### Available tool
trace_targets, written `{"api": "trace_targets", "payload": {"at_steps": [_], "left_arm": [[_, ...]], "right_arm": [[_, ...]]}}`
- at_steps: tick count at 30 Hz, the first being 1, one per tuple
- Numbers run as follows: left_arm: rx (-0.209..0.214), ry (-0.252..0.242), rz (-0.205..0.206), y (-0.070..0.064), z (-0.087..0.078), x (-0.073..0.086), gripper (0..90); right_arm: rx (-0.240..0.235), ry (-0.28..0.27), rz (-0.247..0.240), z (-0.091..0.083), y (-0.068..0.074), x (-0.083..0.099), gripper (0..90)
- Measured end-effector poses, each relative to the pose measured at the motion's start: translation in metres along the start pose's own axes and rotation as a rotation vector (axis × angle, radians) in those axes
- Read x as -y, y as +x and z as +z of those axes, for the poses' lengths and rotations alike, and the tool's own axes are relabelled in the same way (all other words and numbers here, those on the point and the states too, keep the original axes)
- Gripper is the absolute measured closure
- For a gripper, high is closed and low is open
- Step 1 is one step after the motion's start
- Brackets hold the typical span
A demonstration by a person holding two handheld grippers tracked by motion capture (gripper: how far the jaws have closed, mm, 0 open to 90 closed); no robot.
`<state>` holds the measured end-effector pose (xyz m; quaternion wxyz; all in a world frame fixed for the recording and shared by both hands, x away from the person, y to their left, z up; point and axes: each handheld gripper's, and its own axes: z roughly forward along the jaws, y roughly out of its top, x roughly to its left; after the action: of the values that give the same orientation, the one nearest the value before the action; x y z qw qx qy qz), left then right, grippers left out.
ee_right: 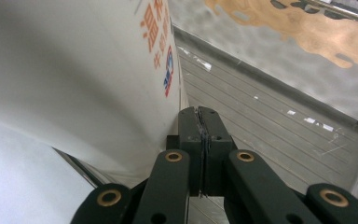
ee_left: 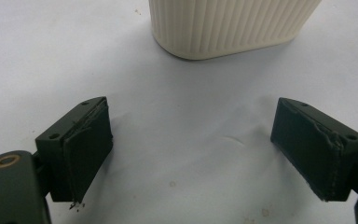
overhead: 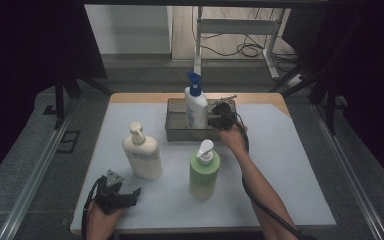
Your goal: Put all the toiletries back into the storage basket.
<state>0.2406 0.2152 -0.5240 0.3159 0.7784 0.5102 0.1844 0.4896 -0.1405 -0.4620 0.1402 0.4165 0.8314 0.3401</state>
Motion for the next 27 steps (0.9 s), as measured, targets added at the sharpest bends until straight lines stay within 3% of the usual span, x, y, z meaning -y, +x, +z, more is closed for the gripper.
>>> {"api": "trace_targets", "payload": {"at_steps": [27], "left_arm": [[0.0, 0.0, 0.0, 0.0, 0.0, 0.0, 12.1]], "right_arm": [[-0.012, 0.013, -0.018, 0.0064, 0.0079, -0.0043, 87.2]]}}
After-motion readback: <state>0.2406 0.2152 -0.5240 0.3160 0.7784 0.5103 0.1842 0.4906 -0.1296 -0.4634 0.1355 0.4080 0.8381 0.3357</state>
